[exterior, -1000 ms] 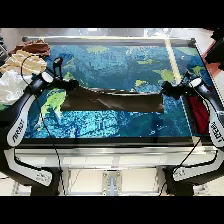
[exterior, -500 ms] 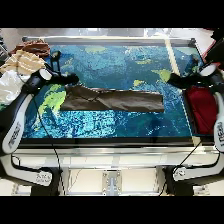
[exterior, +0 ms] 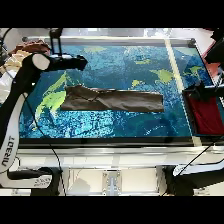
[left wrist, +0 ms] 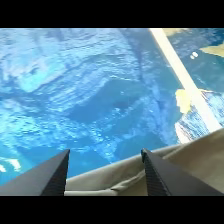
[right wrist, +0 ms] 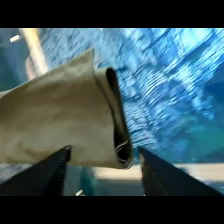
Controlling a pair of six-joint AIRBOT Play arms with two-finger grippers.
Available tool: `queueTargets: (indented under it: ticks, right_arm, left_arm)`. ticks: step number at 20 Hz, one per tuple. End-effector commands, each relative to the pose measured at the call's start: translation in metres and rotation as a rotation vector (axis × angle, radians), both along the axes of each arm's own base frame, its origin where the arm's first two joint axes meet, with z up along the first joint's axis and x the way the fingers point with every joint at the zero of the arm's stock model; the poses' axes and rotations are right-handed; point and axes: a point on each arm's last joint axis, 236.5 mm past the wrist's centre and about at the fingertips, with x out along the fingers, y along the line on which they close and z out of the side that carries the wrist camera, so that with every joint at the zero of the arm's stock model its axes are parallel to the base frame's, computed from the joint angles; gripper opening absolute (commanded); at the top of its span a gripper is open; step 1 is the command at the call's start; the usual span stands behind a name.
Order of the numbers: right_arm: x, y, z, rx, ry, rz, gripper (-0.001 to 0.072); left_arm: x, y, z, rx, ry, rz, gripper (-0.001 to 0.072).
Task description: Fold the shirts.
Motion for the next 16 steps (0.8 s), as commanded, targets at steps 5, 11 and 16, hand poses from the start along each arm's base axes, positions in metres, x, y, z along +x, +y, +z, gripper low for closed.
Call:
queueTargets:
  ticks: [5, 11, 16]
  right_arm:
    - [0.013, 0.064, -0.079, 0.272, 0.052, 0.146, 0.0563]
    - [0.028, 0.089, -0.107, 0.185, 0.065, 0.18, 0.0562]
    - [0.028, 0.123, -0.111, 0.158, 0.083, 0.259, 0.0553]
  left_arm:
    - [-0.006, -0.065, -0.064, 0.065, 0.16, -0.11, 0.0538]
    - [-0.01, -0.071, -0.071, 0.074, 0.18, -0.126, 0.0538]
    - [-0.018, -0.07, -0.077, 0.087, 0.216, -0.14, 0.0538]
